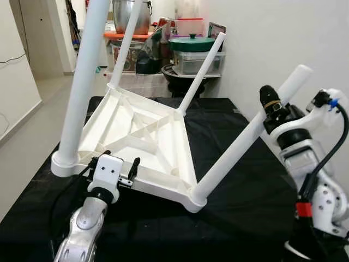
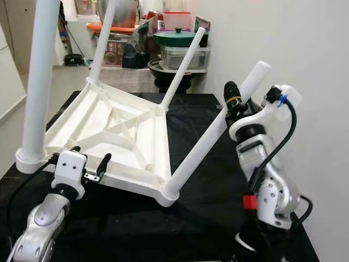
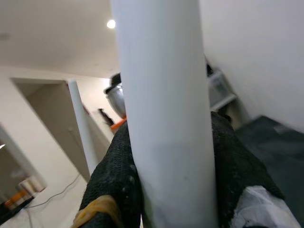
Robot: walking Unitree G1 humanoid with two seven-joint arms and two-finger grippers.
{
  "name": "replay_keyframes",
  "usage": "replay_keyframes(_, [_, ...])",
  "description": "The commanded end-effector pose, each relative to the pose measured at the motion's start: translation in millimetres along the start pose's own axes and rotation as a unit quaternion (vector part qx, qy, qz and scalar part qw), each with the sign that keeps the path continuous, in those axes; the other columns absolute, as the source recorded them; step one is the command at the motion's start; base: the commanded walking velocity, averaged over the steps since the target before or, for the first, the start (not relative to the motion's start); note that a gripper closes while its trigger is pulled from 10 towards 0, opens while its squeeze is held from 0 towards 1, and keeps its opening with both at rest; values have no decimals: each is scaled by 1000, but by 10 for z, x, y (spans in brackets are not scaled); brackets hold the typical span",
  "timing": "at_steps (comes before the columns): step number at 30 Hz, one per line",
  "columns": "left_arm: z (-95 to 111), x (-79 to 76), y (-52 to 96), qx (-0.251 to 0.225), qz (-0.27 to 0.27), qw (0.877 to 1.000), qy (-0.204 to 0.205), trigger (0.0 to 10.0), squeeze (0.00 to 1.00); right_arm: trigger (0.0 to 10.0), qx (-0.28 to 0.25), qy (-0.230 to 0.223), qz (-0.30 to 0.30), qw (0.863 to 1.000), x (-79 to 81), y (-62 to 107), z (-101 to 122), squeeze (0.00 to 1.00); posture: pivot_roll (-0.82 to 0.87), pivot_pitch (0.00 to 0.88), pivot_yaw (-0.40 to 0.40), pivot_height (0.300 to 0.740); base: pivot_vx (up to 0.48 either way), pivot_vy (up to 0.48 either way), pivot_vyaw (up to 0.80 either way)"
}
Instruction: Building children table
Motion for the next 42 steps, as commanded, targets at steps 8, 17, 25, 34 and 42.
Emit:
replay_keyframes(8, [811, -708, -219, -106, -222, 960, 134, 10000, 0, 0, 259, -50, -110, 958, -350, 277, -1247, 0, 20, 0, -17, 740, 0, 0, 0])
replay_keyframes(17, [894, -1192, 4, -86, -344, 920, 167, 10000, 0, 0, 300, -77, -99, 946, -281, 333, -1436, 0, 23, 0, -19, 740, 0, 0, 0])
replay_keyframes(25, [607, -988, 143, -38, -280, 944, 170, 10000, 0, 0, 423, -55, -166, 889, -567, 685, -1889, 0, 35, 0, -42, 740, 0, 0, 0])
replay_keyframes(34, [650, -931, 184, -32, -283, 943, 174, 10000, 0, 10000, 444, -15, -169, 880, -655, 709, -1944, 0, 34, 0, -43, 740, 0, 0, 0])
replay_keyframes(42, [630, -945, 226, -23, -290, 941, 171, 10000, 0, 10000, 401, 196, -25, 895, -468, 551, -1697, 0, 32, 0, -42, 740, 0, 0, 0])
Point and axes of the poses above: a point about 5 cm out from each wrist's last joint towards the gripper, its own y axis pointing back from the gripper into the wrist, its own z axis along the axis of the wrist's last joint, x = y × z, the point moved 3 cm from there along -y, pointing out of the wrist towards the gripper, and after that the axes turned 14 degrees about y, right-handed, at the moved point
